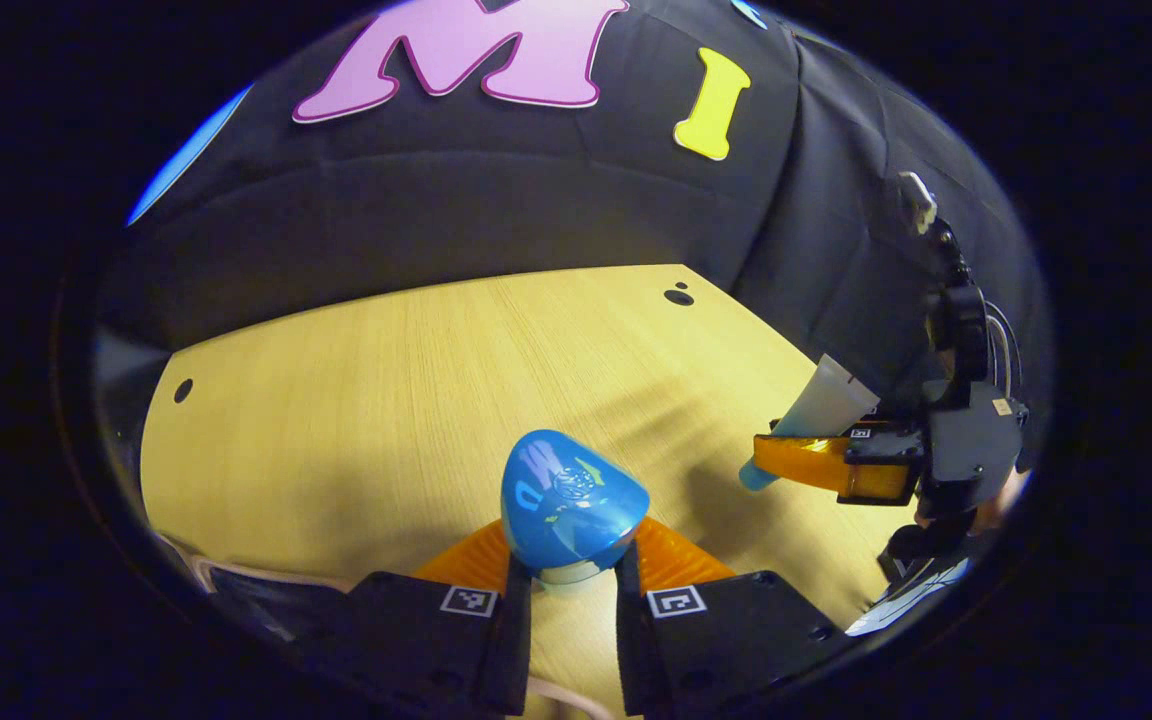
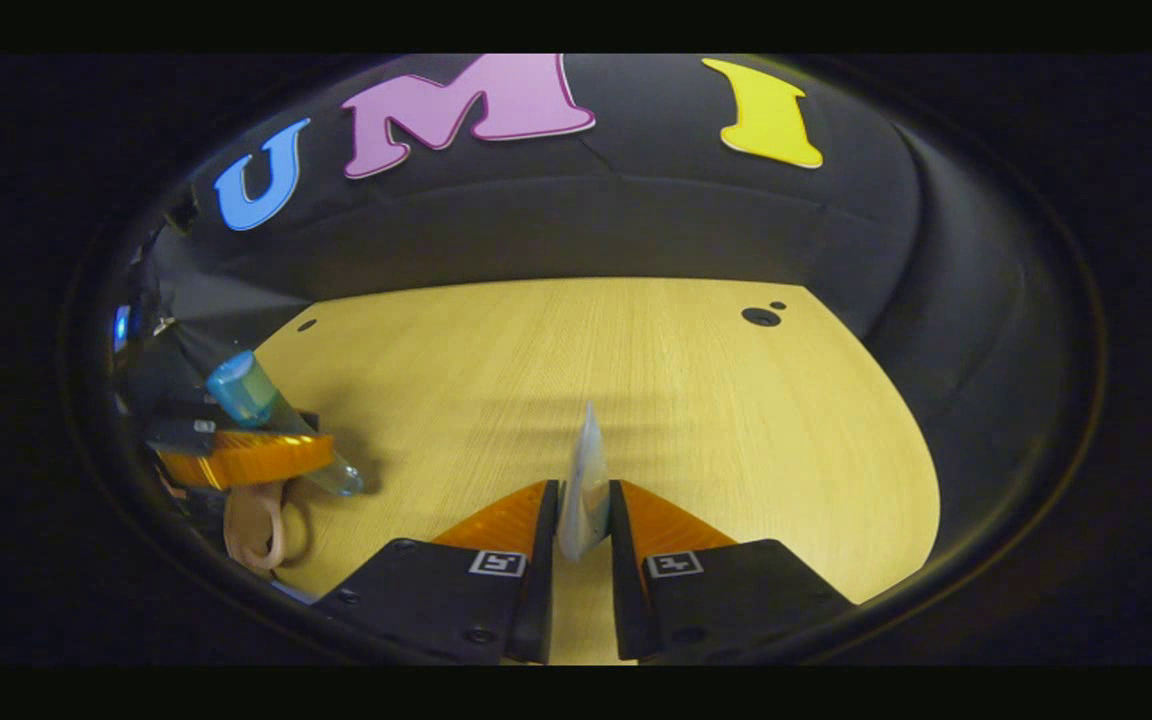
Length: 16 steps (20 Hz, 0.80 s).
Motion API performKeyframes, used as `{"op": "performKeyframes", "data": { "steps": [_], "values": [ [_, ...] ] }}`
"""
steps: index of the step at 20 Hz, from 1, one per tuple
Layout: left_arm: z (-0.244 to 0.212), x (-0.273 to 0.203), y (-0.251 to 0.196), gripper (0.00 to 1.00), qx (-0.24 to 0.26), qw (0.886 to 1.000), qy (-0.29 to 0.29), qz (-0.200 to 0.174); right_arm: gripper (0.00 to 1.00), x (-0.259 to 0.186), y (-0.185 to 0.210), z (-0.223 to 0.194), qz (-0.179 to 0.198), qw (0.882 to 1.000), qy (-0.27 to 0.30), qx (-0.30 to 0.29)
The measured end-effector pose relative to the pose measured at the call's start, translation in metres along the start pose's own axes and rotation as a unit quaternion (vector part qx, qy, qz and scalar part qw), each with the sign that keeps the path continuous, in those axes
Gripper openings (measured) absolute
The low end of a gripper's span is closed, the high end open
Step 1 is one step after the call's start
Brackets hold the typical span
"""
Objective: First open the suitcase, pack the skin care products into it, and then close the suitcase.
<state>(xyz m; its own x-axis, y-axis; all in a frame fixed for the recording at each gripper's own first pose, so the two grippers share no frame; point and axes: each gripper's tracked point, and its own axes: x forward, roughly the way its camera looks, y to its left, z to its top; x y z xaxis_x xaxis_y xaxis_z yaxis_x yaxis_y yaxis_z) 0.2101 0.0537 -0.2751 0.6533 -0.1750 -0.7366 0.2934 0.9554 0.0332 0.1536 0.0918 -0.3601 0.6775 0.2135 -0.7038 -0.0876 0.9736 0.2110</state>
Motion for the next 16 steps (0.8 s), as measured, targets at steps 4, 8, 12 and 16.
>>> {"op": "performKeyframes", "data": {
  "steps": [4,8,12,16],
  "values": [
    [0.003,-0.085,0.022,0.43,-0.015,0.999,0.028,-0.025,0.28,-0.039,0.019,0.004,0.015,1.000,-0.015,-0.003],
    [-0.058,-0.145,0.087,0.36,-0.024,0.992,0.117,0.040,0.36,-0.061,0.057,0.003,0.031,0.999,-0.030,0.000],
    [-0.156,-0.173,0.126,0.40,-0.073,0.967,0.236,0.060,0.28,-0.077,0.101,0.003,0.057,0.997,-0.043,0.001],
    [-0.241,-0.163,0.131,0.40,-0.089,0.938,0.326,0.078,0.28,-0.099,0.123,-0.001,0.060,0.997,-0.052,-0.017]
  ]
}}
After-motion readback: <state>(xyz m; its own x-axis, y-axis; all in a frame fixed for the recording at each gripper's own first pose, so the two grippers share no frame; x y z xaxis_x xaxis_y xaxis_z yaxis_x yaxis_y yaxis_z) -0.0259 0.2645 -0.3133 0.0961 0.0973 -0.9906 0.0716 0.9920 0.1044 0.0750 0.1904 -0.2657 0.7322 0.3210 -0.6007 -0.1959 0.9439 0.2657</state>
